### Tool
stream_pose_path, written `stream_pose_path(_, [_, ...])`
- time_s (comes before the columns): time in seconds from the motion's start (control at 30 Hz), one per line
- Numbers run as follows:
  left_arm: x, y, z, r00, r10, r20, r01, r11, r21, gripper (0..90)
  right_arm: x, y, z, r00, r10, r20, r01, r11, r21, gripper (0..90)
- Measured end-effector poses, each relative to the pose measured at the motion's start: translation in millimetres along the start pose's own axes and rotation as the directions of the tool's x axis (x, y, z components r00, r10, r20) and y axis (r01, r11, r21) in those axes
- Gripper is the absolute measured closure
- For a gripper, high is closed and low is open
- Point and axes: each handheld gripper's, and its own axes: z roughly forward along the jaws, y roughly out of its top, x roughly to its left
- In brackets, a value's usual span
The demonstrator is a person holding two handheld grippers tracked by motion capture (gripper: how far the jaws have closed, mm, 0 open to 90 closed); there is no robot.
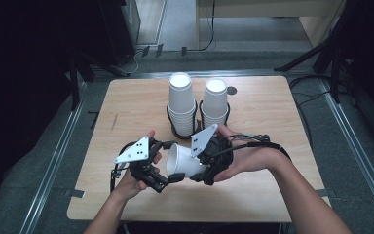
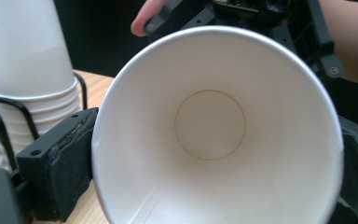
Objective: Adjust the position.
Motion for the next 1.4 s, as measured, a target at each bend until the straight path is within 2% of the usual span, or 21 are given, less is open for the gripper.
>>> stream_pose_path(0.1, [0.1, -0.2, -0.9, 0.9999, -0.002, -0.017, 0.002, 1.0000, -0.001, 0.0, -0.5, -3.0, -1.2, 1.0000, 0.001, 0.007, -0.001, 1.000, -0.017, 21.0])
stream_pose_path(0.33, [0.6, 2.4, -7.5, 0.9993, -0.015, -0.034, 0.013, 0.9985, -0.054, 0.0, -0.1, -10.1, -8.8, 0.9997, 0.013, 0.020, -0.012, 0.998, -0.058, 21.1])
stream_pose_path(0.5, [3.5, 3.0, -14.8, 0.9987, -0.042, -0.028, 0.039, 0.9938, -0.104, 0.0, -1.7, -16.9, -15.6, 0.9984, 0.038, 0.042, -0.035, 0.996, -0.088, 21.0])
stream_pose_path(0.7, [6.5, 2.2, -23.0, 0.9974, -0.056, -0.046, 0.049, 0.9887, -0.141, 0.0, -4.2, -25.9, -23.2, 0.9958, 0.065, 0.065, -0.055, 0.989, -0.135, 21.0])
stream_pose_path(0.77, [7.6, 1.2, -25.8, 0.9963, -0.066, -0.054, 0.057, 0.9861, -0.156, 0.0, -5.1, -28.6, -26.3, 0.9944, 0.079, 0.070, -0.067, 0.985, -0.158, 21.0])
stream_pose_path(0.93, [9.1, -2.9, -26.7, 0.9949, -0.076, -0.067, 0.065, 0.9856, -0.156, 0.0, -7.2, -33.8, -33.1, 0.9907, 0.107, 0.084, -0.088, 0.973, -0.212, 21.0])
stream_pose_path(1.13, [6.7, -7.5, -17.9, 0.9939, -0.100, -0.046, 0.091, 0.9817, -0.167, 0.0, -8.2, -36.7, -37.9, 0.9877, 0.133, 0.083, -0.104, 0.953, -0.285, 21.0])
stream_pose_path(1.27, [3.9, -7.9, -7.8, 0.9944, -0.100, -0.034, 0.094, 0.9822, -0.163, 0.0, -7.2, -36.1, -36.7, 0.9882, 0.131, 0.080, -0.102, 0.949, -0.297, 21.0])
stream_pose_path(1.4, [3.4, -7.8, -2.7, 0.9933, -0.114, -0.017, 0.109, 0.9770, -0.183, 0.0, -6.2, -35.3, -36.5, 0.9896, 0.130, 0.062, -0.103, 0.940, -0.324, 21.0])
